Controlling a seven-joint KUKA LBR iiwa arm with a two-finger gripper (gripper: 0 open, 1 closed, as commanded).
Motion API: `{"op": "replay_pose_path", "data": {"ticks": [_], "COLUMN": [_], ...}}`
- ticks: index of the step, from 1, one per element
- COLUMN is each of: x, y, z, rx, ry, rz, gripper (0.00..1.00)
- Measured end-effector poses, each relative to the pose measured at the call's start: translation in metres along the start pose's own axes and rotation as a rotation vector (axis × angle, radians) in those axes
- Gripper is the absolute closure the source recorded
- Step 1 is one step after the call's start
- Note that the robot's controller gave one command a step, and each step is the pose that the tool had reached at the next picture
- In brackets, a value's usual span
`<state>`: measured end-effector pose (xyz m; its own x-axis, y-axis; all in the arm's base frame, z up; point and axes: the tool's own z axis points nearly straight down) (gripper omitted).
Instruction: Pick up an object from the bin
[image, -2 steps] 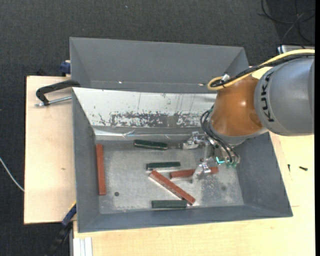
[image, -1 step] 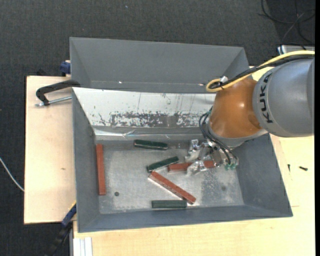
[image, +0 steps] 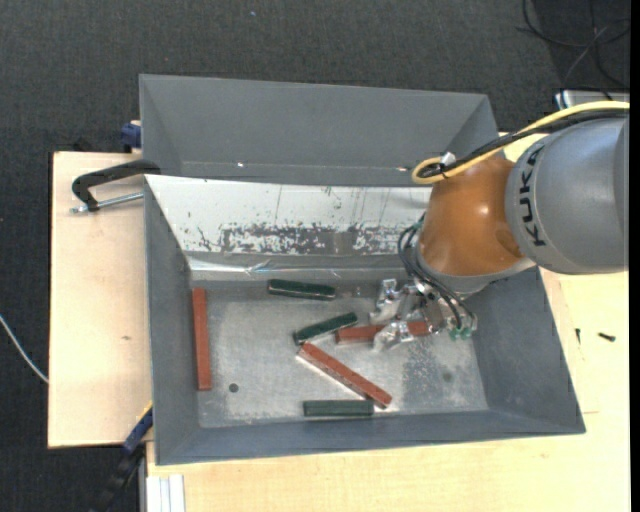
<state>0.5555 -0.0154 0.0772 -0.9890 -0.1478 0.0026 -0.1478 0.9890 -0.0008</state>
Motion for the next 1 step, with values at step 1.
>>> {"op": "replay_pose_path", "data": {"ticks": [1], "x": [-0.0117], "y": [0.026], "z": [-0.185], "rx": [0.0], "ry": [-0.018], "rz": [0.011], "gripper": [1.0]}}
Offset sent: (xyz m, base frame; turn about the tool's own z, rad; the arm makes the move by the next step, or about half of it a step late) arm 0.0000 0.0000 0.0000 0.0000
